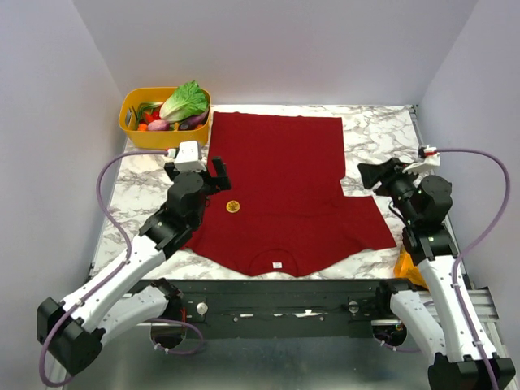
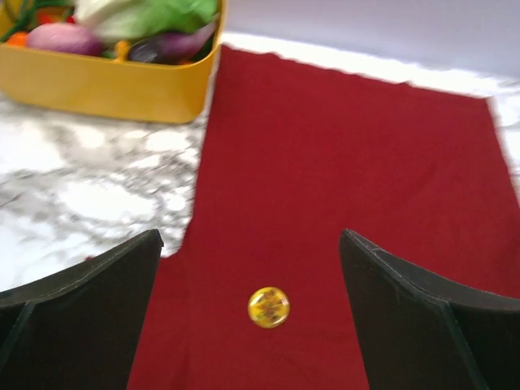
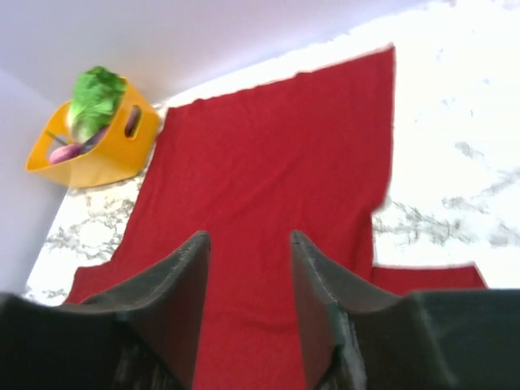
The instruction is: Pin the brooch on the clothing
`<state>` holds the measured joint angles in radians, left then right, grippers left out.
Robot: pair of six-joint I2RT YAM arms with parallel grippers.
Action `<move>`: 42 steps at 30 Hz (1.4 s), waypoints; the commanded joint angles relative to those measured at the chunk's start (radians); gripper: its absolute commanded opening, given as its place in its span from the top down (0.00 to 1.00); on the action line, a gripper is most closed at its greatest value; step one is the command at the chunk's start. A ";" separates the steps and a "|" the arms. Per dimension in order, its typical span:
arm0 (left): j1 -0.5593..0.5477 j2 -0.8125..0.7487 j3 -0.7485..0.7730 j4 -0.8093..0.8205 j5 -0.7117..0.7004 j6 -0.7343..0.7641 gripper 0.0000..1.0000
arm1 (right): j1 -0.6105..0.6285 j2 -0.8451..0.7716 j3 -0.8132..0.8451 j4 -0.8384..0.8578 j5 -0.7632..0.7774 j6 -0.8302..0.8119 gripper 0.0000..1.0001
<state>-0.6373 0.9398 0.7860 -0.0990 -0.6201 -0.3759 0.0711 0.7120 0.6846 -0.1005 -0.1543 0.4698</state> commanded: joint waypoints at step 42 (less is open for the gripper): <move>-0.005 -0.197 -0.099 0.246 0.157 -0.017 0.01 | 0.006 -0.100 0.112 0.200 -0.291 0.066 0.00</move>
<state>-0.6373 0.7544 0.6788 0.1371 -0.4591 -0.4007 0.0723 0.6106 0.7830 0.0872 -0.4244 0.5243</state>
